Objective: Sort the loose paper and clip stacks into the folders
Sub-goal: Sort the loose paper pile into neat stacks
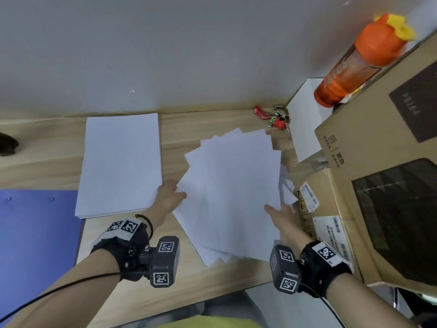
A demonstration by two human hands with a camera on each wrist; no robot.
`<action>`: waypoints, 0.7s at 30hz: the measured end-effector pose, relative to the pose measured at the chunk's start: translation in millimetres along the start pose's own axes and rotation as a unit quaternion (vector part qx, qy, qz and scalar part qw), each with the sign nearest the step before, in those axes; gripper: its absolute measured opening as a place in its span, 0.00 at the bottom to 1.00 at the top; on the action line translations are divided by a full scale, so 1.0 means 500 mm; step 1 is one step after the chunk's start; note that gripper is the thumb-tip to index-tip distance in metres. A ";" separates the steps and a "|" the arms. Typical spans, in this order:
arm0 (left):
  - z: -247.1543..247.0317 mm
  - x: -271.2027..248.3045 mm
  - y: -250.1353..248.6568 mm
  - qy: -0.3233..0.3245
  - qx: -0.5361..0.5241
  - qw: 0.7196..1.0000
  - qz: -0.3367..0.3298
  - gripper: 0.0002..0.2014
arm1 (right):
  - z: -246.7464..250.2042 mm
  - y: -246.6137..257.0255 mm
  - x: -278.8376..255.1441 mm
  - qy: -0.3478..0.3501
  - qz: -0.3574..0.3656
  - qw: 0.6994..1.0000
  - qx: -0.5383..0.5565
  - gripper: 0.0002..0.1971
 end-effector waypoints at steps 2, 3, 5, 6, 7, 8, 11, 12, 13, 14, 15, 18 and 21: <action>0.004 0.002 -0.010 -0.006 0.017 1.000 -0.004 0.14 | 0.013 -0.021 -0.013 -0.008 0.006 1.000 0.001 0.10; 0.000 0.003 -0.017 -0.002 0.028 1.000 -0.011 0.16 | 0.006 -0.031 -0.020 0.026 0.014 1.000 0.008 0.11; -0.013 0.014 -0.030 0.015 0.046 0.998 -0.031 0.27 | -0.025 -0.043 -0.047 0.144 0.027 0.989 0.024 0.15; -0.020 0.017 -0.039 0.023 0.057 0.997 -0.045 0.30 | -0.040 -0.049 -0.061 0.203 0.034 0.978 0.022 0.19; -0.027 0.016 -0.051 0.031 0.076 0.995 -0.060 0.31 | -0.051 -0.061 -0.067 0.244 0.034 0.969 0.007 0.24; -0.033 0.018 -0.058 0.038 0.095 0.992 -0.073 0.33 | -0.053 -0.068 -0.073 0.255 0.034 0.966 -0.004 0.27; -0.053 0.017 -0.078 0.055 0.150 0.983 -0.093 0.40 | -0.015 -0.093 -0.055 0.153 0.006 0.988 -0.014 0.25; -0.057 0.020 -0.077 0.059 0.170 0.980 -0.088 0.39 | 0.008 -0.098 -0.049 0.094 -0.003 0.995 -0.022 0.24; -0.060 0.022 -0.075 0.061 0.186 0.977 -0.089 0.38 | 0.026 -0.102 -0.044 0.048 -0.005 0.998 -0.030 0.24; -0.061 0.020 -0.075 0.065 0.198 0.974 -0.091 0.37 | 0.037 -0.099 -0.042 0.019 0.000 0.999 -0.026 0.25; -0.060 0.018 -0.075 0.065 0.201 0.972 -0.100 0.37 | 0.041 -0.099 -0.036 0.004 0.000 1.000 -0.006 0.26; -0.049 0.012 -0.060 0.050 0.192 0.975 -0.102 0.35 | 0.037 -0.088 -0.017 -0.024 -0.027 0.997 0.066 0.30; -0.053 -0.005 -0.049 0.053 0.142 0.985 -0.085 0.34 | 0.014 -0.068 0.005 0.001 -0.041 0.993 0.108 0.28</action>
Point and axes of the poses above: each hand's wrist, its own x-axis towards the middle knuckle, its own z-axis out of the back of the hand, y = z × x, the point moved 8 cm from there along x, towards the middle knuckle, and after that the axes turned 14 degrees about -x, right-handed, at the moved point
